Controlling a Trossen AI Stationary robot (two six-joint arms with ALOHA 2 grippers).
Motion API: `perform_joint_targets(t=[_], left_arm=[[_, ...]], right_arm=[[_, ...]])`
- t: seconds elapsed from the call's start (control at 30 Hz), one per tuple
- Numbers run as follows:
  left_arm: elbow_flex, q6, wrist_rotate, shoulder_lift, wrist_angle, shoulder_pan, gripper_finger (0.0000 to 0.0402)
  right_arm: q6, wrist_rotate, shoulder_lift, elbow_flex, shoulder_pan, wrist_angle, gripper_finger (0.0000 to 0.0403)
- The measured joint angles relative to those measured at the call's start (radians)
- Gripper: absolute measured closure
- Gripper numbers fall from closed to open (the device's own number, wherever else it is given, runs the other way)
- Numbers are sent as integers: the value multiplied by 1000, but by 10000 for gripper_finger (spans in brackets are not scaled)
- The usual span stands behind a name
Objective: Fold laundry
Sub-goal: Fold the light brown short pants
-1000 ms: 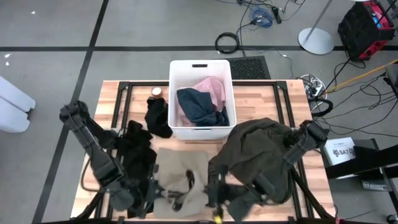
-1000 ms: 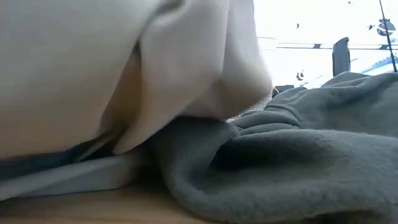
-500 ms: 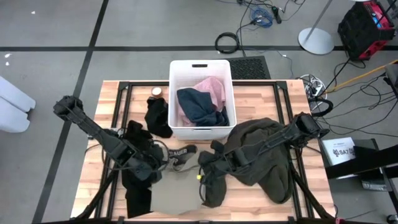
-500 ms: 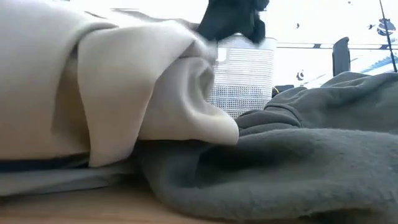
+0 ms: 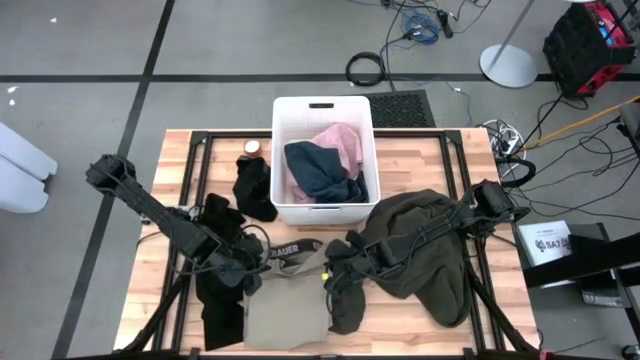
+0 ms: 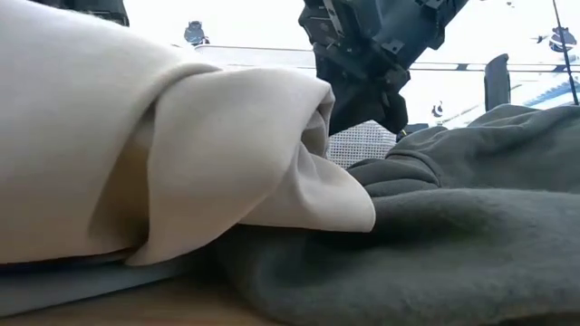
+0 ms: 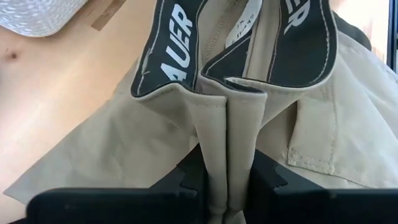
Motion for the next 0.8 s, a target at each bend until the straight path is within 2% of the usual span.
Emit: perform_joint_targets(t=[0.1, 0.23, 0.37, 0.53, 0.8], left_arm=[[0, -22, -1, 0, -1, 1, 327], [0, -53, 0, 0, -1, 8, 325], [3, -35, 22, 1, -2, 16, 323], [44, 20, 125, 1, -8, 56, 322], [99, 128, 170, 1, -7, 105, 322]], right_arm=[[36, 41, 0, -3, 1, 2, 397], [-1, 58, 0, -3, 1, 47, 363], [-4, 56, 0, -3, 1, 67, 311], [19, 49, 0, -3, -3, 64, 239], [38, -15, 0, -3, -23, 63, 139]])
